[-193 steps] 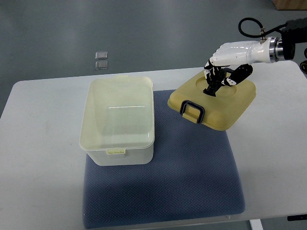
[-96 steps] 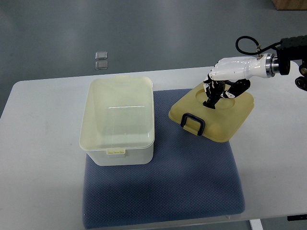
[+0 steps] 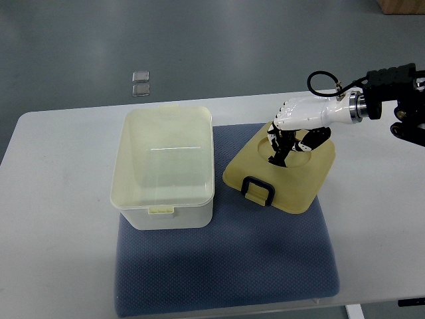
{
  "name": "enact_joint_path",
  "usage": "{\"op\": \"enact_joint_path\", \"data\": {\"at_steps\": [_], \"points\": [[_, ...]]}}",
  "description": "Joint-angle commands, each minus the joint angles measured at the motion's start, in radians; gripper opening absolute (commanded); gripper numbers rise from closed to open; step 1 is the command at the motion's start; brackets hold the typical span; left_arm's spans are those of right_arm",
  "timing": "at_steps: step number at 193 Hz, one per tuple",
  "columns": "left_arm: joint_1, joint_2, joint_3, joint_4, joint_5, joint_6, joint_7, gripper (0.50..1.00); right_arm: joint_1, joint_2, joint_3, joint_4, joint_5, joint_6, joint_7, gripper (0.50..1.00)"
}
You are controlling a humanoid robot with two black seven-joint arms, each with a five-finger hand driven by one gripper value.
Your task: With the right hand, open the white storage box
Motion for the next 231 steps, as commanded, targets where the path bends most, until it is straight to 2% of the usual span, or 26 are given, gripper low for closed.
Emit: {"op": "enact_joint_path", "data": {"at_steps": [1,6,11,16,17,18,19,21,22,23,24,27,28,38,42,58,63,84,119,133,142,161,180,202,231], "points": [[-0.001,0.0,0.0,0.0,0.0,0.0,0.0,1.0,-0.001,0.003,-0.006,-0.001,0.001,-0.007,0.0,0.5],[0.0,0.0,0.0,0.0,-0.001,0.0,0.0,1.0,-0.002,0.003,-0.006,-0.001,0.001,-0.008,0.0,0.5],[0.0,0.0,0.0,0.0,0.0,0.0,0.0,1.0,-0.004,0.003,-0.006,-0.001,0.001,-0.01,0.0,0.559],[0.0,0.0,0.0,0.0,-0.001,0.0,0.0,1.0,-0.005,0.003,-0.004,-0.001,0.003,-0.013,0.0,0.596],[-0.001,0.0,0.0,0.0,0.0,0.0,0.0,1.0,-0.005,0.003,-0.006,-0.001,0.003,-0.016,0.0,0.619],[-0.001,0.0,0.0,0.0,0.0,0.0,0.0,1.0,-0.005,0.003,-0.006,-0.001,0.003,-0.016,0.0,0.619],[-0.001,0.0,0.0,0.0,0.0,0.0,0.0,1.0,-0.005,0.003,-0.006,-0.001,0.005,-0.017,0.0,0.645],[-0.001,0.0,0.0,0.0,0.0,0.0,0.0,1.0,-0.005,0.003,-0.006,-0.001,0.005,-0.018,0.0,0.646],[-0.001,0.0,0.0,0.0,0.0,0.0,0.0,1.0,-0.007,0.003,-0.006,-0.001,0.005,-0.019,0.0,0.674],[-0.001,0.0,0.0,0.0,0.0,0.0,0.0,1.0,-0.007,0.003,-0.006,-0.001,0.005,-0.019,0.0,0.674],[-0.001,0.0,0.0,0.0,0.0,0.0,0.0,1.0,-0.009,0.002,-0.006,-0.003,0.006,-0.021,0.0,0.698],[0.0,0.0,0.0,0.0,0.0,0.0,0.0,1.0,-0.009,0.003,-0.006,-0.001,0.006,-0.022,0.0,0.719],[0.0,0.0,0.0,0.0,0.0,0.0,0.0,1.0,-0.009,0.003,-0.006,-0.003,0.006,-0.025,0.0,0.739],[-0.001,0.0,0.0,0.0,0.0,0.0,0.0,1.0,-0.012,0.003,-0.006,-0.003,0.009,-0.034,0.0,0.825],[-0.001,0.0,0.0,0.0,0.0,0.0,0.0,1.0,-0.012,0.003,-0.004,-0.003,0.009,-0.036,0.0,0.844],[-0.001,0.0,0.0,0.0,0.0,0.0,0.0,1.0,-0.012,0.003,-0.004,-0.003,0.012,-0.039,0.0,0.866],[0.0,0.0,0.0,0.0,0.0,0.0,0.0,1.0,-0.012,0.003,-0.004,-0.003,0.015,-0.041,0.0,0.897],[0.0,0.0,0.0,0.0,-0.001,0.0,0.0,1.0,-0.009,0.005,-0.003,-0.004,0.015,-0.041,0.0,0.913],[-0.001,0.0,0.0,0.0,0.0,0.0,0.0,1.0,-0.005,0.005,0.008,-0.011,0.026,-0.031,0.0,0.909],[0.0,0.0,0.0,0.0,0.0,0.0,0.0,1.0,-0.002,0.002,0.01,-0.021,0.09,-0.005,0.0,0.905],[-0.001,0.0,0.0,0.0,-0.001,0.0,0.0,1.0,-0.002,-0.001,0.011,-0.04,0.147,0.042,0.0,0.905],[-0.001,0.0,0.0,0.0,0.0,0.0,0.0,1.0,-0.005,0.002,0.053,-0.096,0.331,0.206,0.0,0.897],[-0.001,0.0,0.0,0.0,0.0,0.0,0.0,1.0,-0.012,0.005,0.096,-0.153,0.589,0.305,0.0,0.897],[-0.001,0.0,0.0,0.0,0.0,0.0,0.0,1.0,-0.018,0.005,0.099,-0.205,0.902,0.341,0.0,0.897],[0.0,0.0,0.0,0.0,0.0,0.0,0.0,1.0,-0.056,0.025,0.123,-0.254,1.294,0.325,0.0,0.899]]}}
